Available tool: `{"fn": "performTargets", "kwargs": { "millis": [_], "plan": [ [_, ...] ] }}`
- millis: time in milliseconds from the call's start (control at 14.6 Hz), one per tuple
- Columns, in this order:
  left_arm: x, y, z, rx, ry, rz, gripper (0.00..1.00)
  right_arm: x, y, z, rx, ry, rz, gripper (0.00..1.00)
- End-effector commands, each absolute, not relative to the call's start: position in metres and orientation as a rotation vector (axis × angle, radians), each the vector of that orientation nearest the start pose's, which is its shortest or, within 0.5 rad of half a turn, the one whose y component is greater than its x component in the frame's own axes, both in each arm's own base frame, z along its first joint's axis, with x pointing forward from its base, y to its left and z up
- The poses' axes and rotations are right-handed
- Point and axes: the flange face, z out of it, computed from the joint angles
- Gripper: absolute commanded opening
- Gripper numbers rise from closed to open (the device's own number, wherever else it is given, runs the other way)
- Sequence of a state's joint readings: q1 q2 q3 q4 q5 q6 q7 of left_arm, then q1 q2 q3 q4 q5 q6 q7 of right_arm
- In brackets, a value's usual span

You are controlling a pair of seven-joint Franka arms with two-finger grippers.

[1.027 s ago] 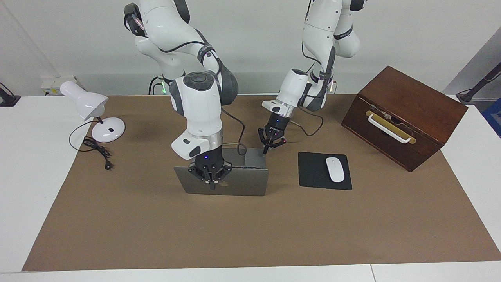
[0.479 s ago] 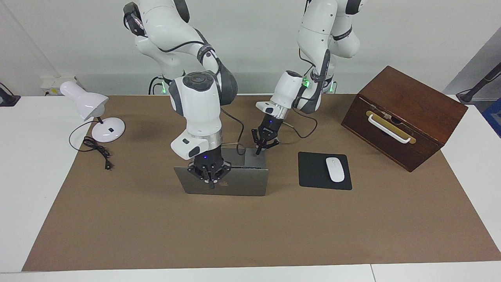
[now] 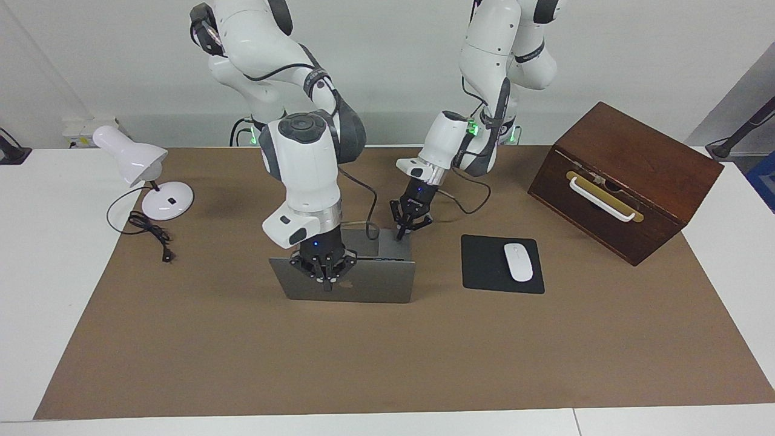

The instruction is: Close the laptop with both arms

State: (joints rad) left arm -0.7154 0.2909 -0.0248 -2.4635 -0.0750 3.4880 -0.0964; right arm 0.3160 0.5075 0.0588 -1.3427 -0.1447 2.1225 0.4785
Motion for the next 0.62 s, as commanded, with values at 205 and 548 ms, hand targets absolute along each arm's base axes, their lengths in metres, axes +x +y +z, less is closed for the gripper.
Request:
{"fn": "performTargets", "kwargs": {
  "millis": [205, 548],
  "plan": [
    [0.389, -0.339, 0.257, -3.118, 0.888, -1.101, 0.00, 0.679, 0.250, 0.466, -3.077, 0.091, -0.435, 0.00],
    [0.388, -0.335, 0.254, -3.111, 0.896, -1.088, 0.00, 0.668, 0.255, 0.467, -3.084, 0.104, -0.336, 0.00]
  ]
}}
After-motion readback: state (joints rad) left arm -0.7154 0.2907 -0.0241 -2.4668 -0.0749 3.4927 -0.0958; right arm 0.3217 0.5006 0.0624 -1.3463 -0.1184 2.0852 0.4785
